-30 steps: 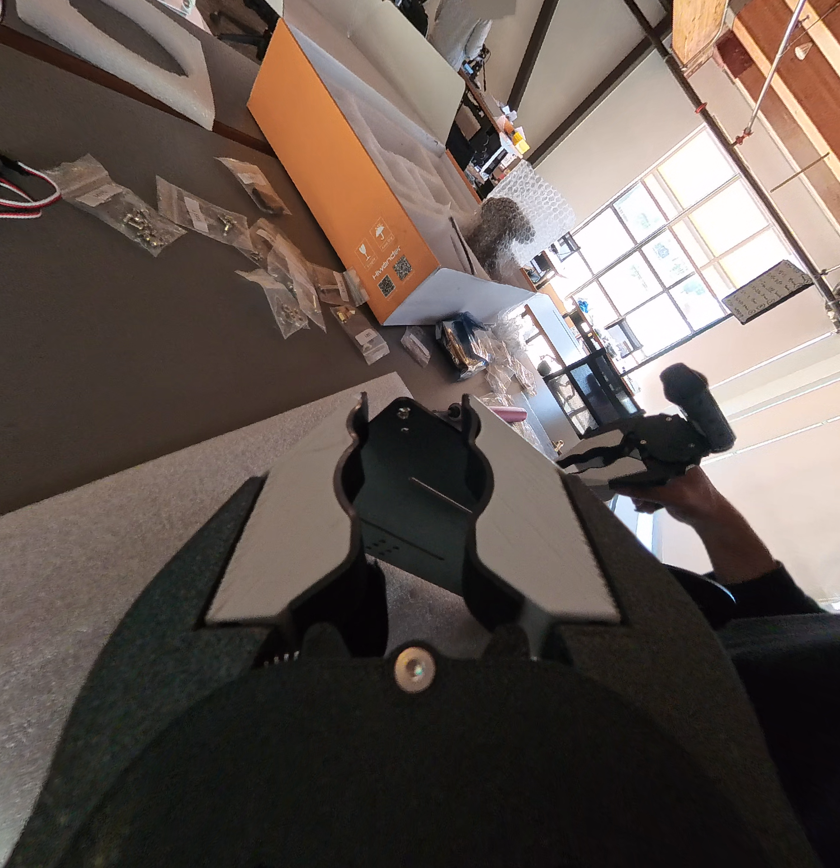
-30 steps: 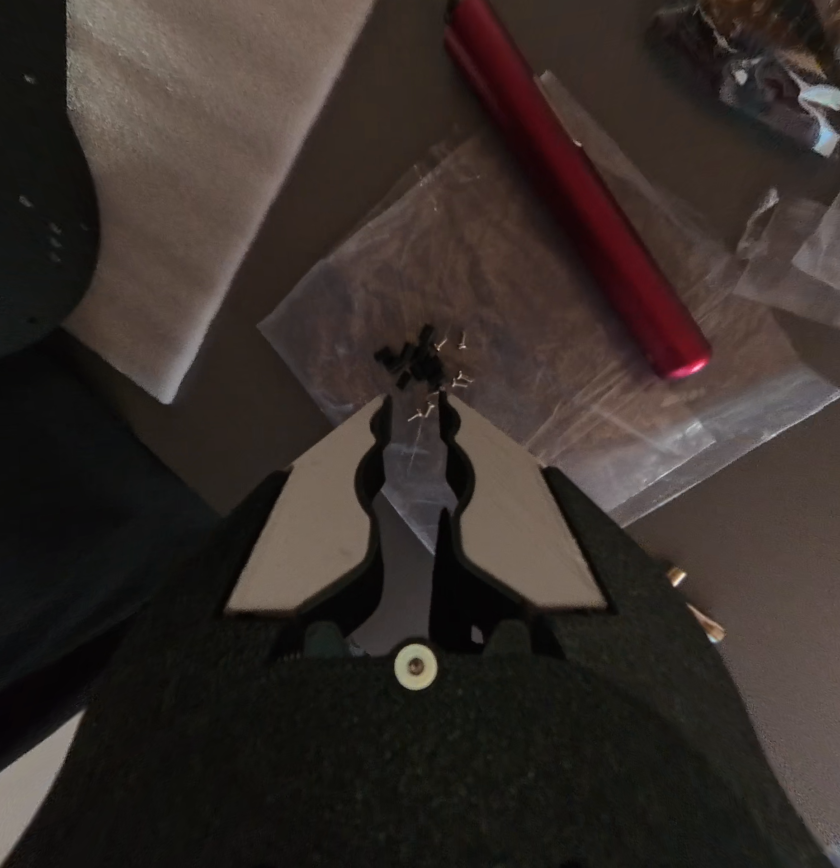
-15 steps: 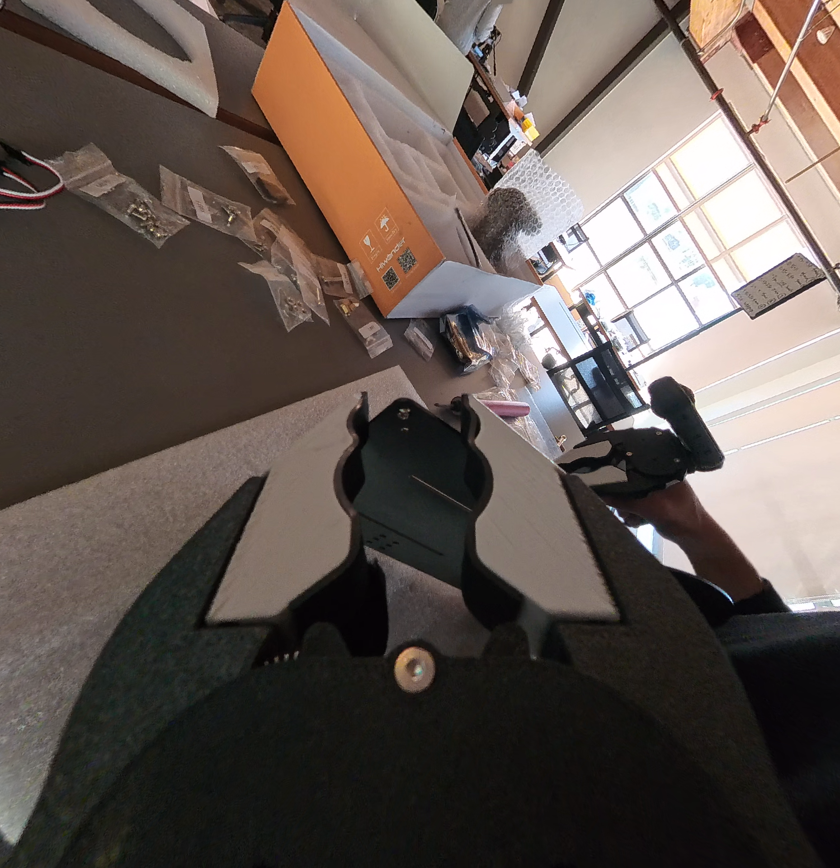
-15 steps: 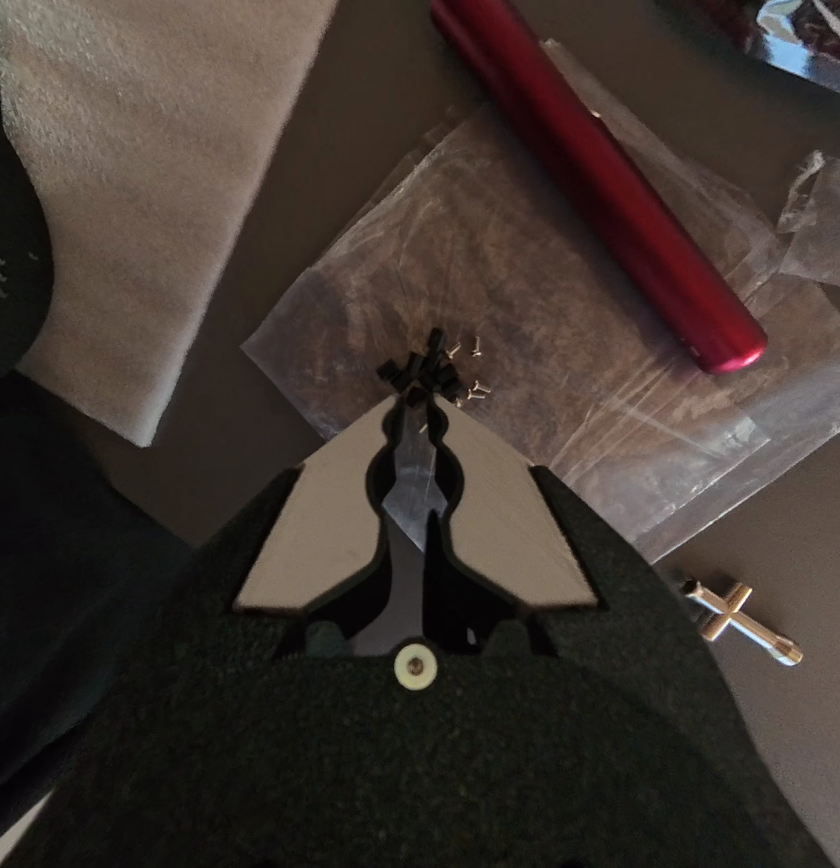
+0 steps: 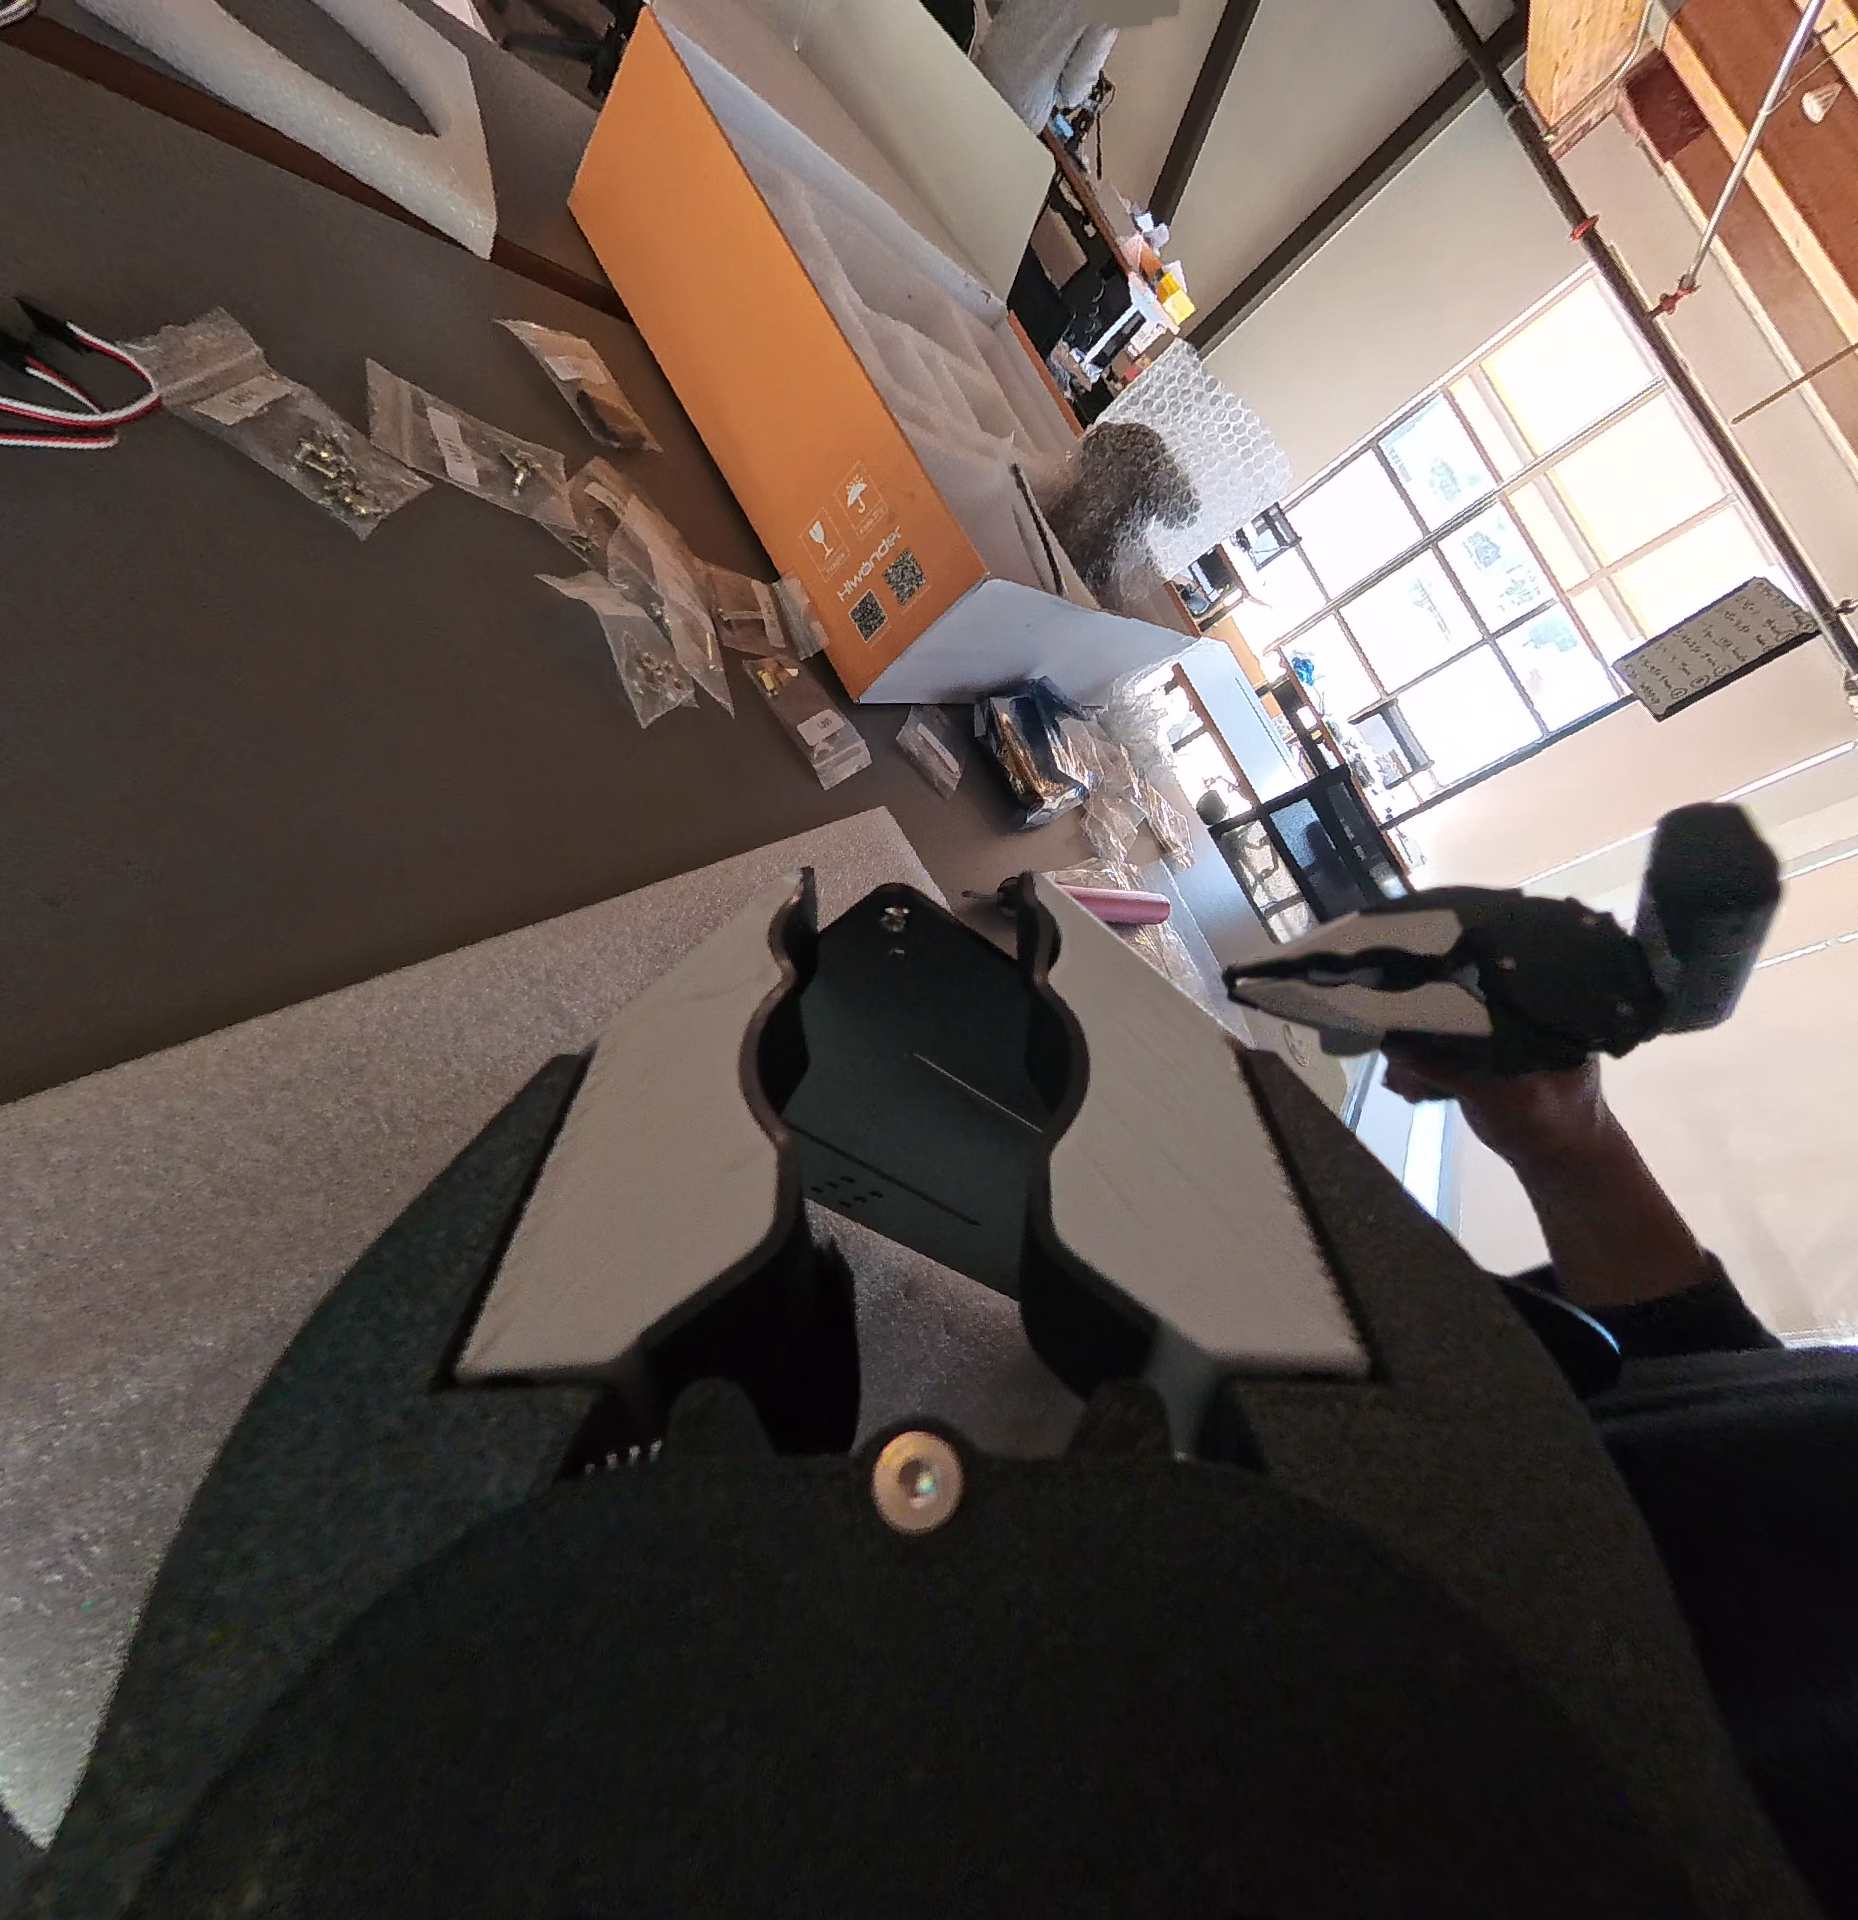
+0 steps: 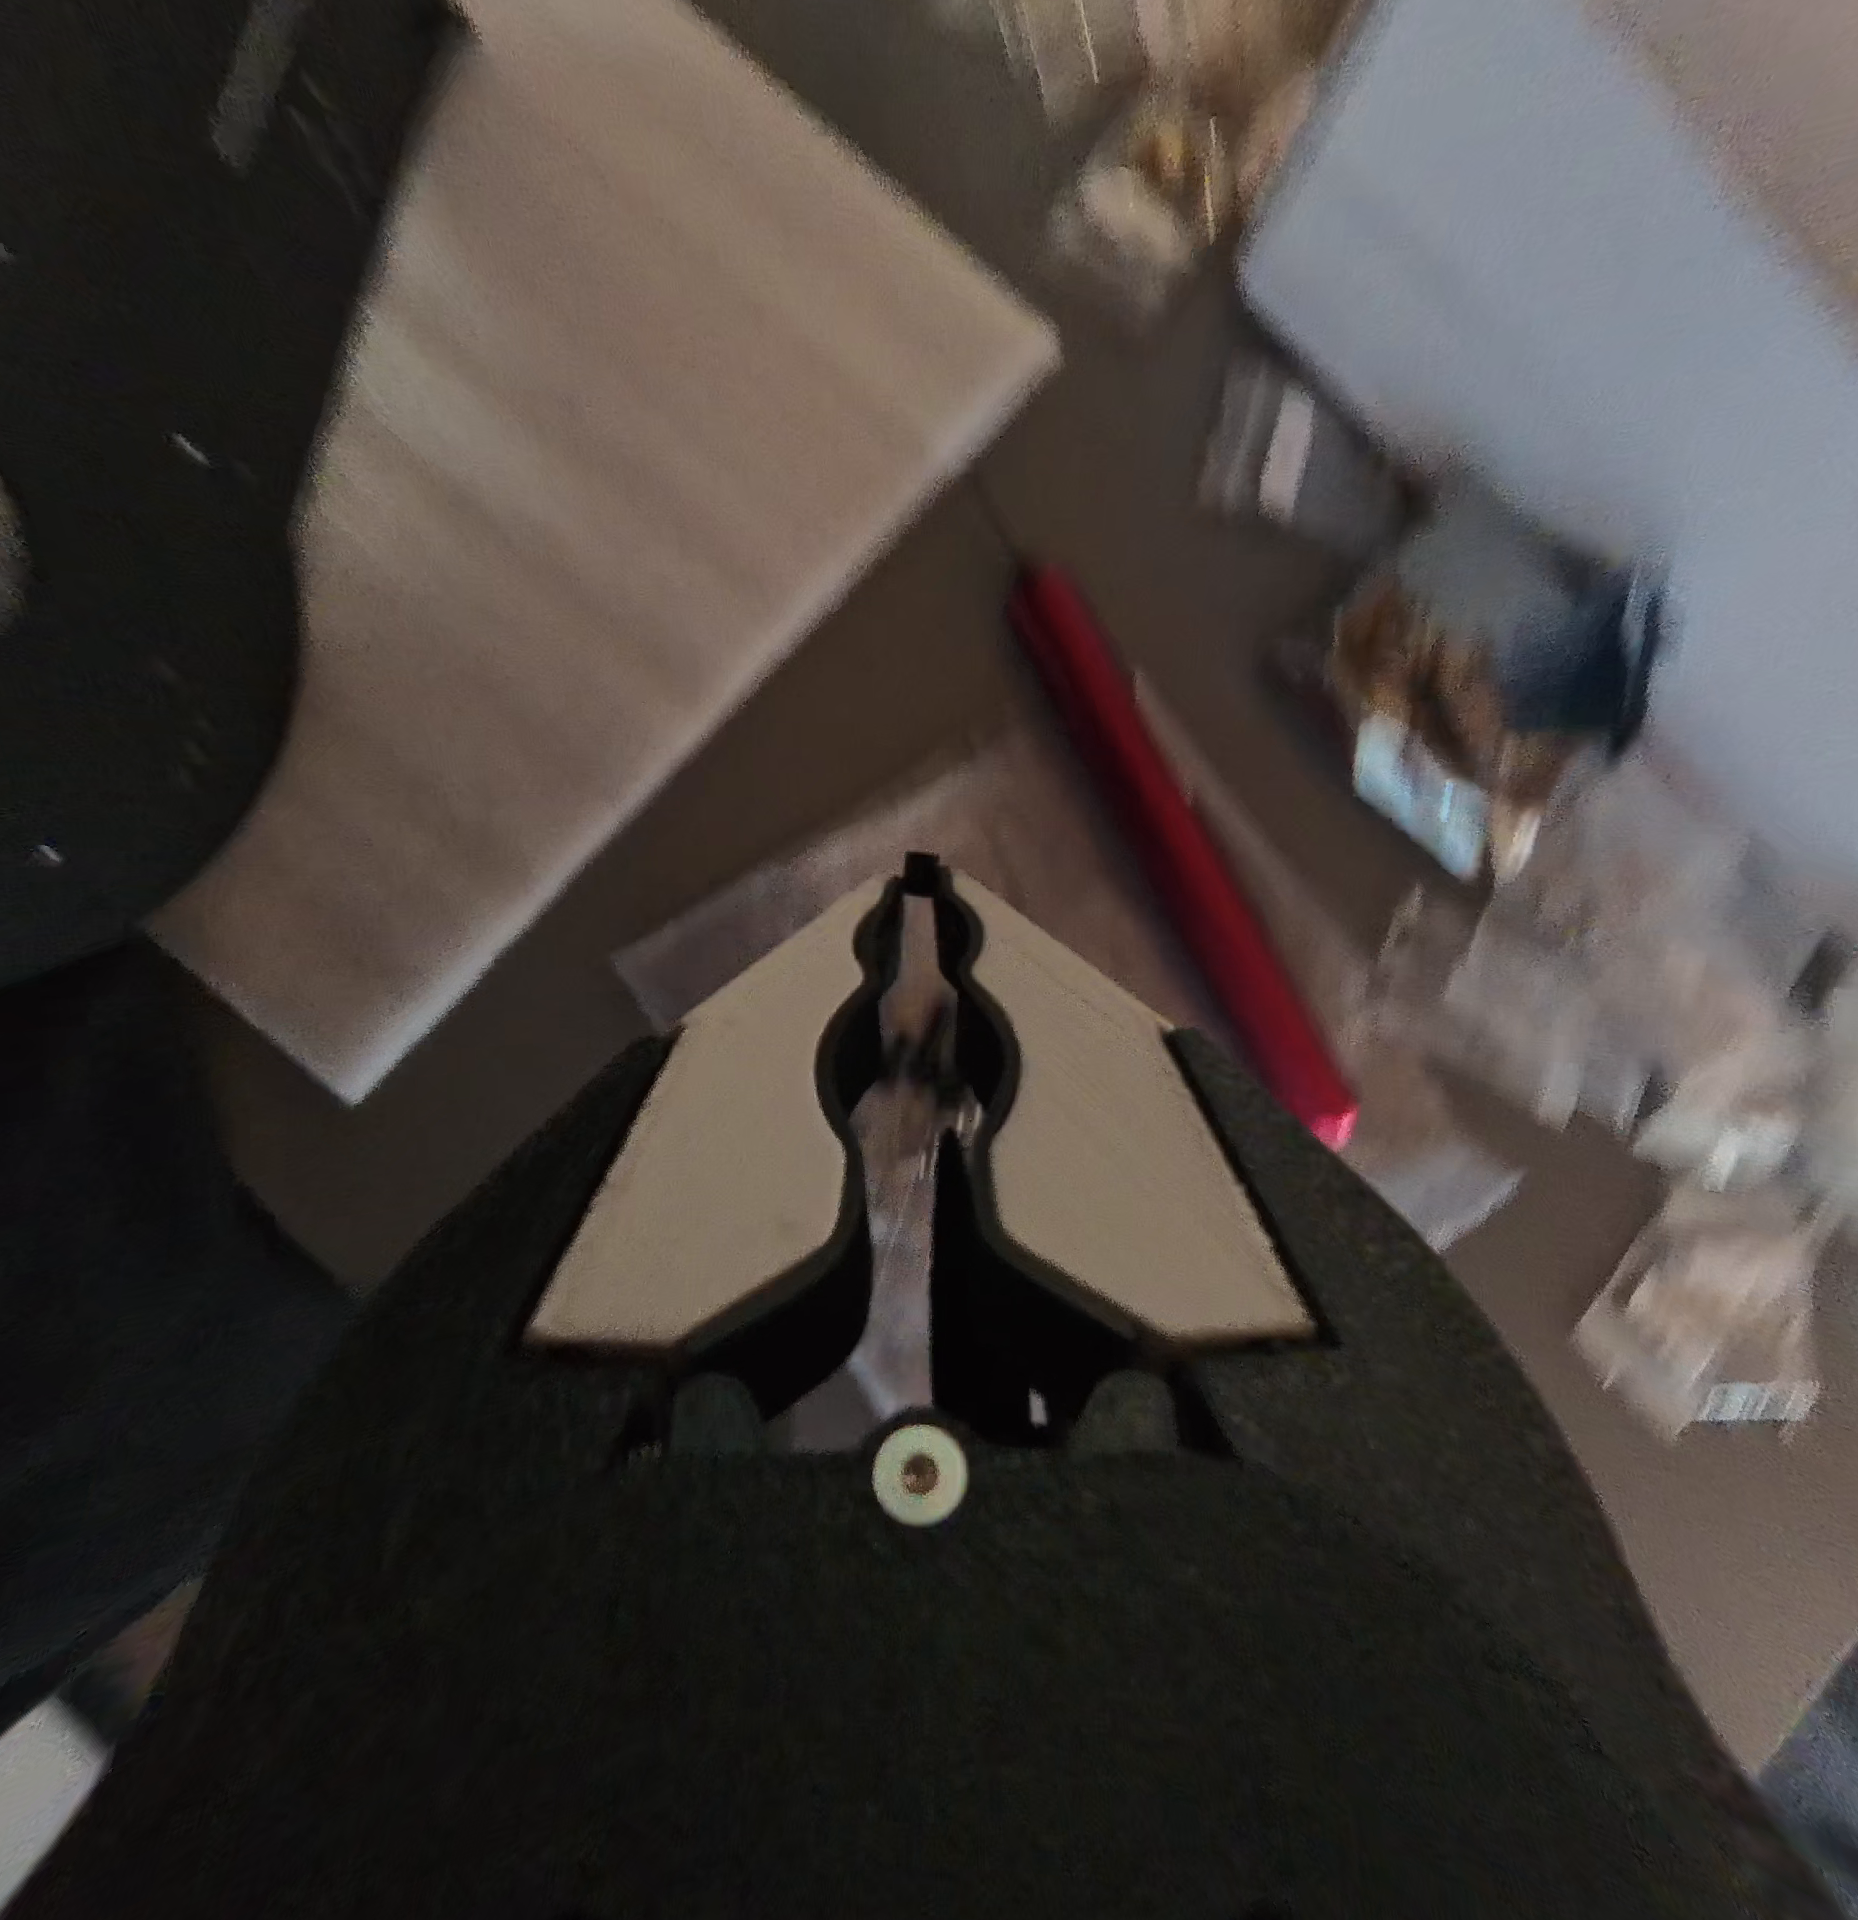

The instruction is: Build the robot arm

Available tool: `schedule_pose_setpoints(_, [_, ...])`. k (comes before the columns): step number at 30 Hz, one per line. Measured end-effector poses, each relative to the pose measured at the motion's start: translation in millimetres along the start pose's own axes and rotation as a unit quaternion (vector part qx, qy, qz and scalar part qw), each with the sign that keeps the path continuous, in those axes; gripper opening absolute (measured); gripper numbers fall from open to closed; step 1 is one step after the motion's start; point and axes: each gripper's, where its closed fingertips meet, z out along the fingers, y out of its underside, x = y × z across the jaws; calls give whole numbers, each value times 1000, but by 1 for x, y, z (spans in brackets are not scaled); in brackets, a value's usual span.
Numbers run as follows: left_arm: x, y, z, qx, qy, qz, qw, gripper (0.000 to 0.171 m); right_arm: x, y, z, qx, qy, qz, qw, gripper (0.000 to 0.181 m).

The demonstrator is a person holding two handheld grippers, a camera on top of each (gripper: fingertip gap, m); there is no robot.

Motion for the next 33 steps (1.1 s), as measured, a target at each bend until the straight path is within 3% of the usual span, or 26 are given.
schedule_pose_setpoints(6, [0, 0, -1, 7, 2, 3, 1000, 37, -27, -130, 19, 157, -72, -159, 972, 4])
schedule_pose_setpoints(10, [0, -1, 0, 16, 3, 2, 1000, 37, -48, -197, 32, 194, -130, -244, 941, 5])
schedule_pose_setpoints(13, [0, -1, -1, 22, 6, -1, 1000, 37, -63, -223, 53, 181, -186, -294, 920, 5])
schedule_pose_setpoints(15, [0, -1, -1, 24, 8, -3, 1000, 37, -65, -215, 75, 134, -230, -305, 915, 5])
schedule_pose_setpoints(20, [-1, -2, -1, 25, 4, -2, 1000, 37, -74, -136, 119, -30, -328, -311, 891, 5])
schedule_pose_setpoints(24, [0, -3, 2, 29, 3, -6, 1000, 37, -84, -92, 140, -71, -358, -297, 882, 5])
schedule_pose_setpoints(27, [0, -3, 2, 29, 2, -8, 1000, 37, -85, -96, 141, -45, -362, -254, 896, 6])
schedule_pose_setpoints(29, [0, -3, 3, 28, 2, -10, 1000, 37, -80, -103, 136, -31, -341, -239, 909, 18])
schedule_pose_setpoints(31, [0, -3, 3, 32, -1, -10, 999, 37, -81, -128, 118, 20, -329, -204, 922, 21])
schedule_pose_setpoints(33, [0, -4, 4, 40, -2, -12, 999, 37, -97, -159, 84, 97, -369, -136, 914, 27])
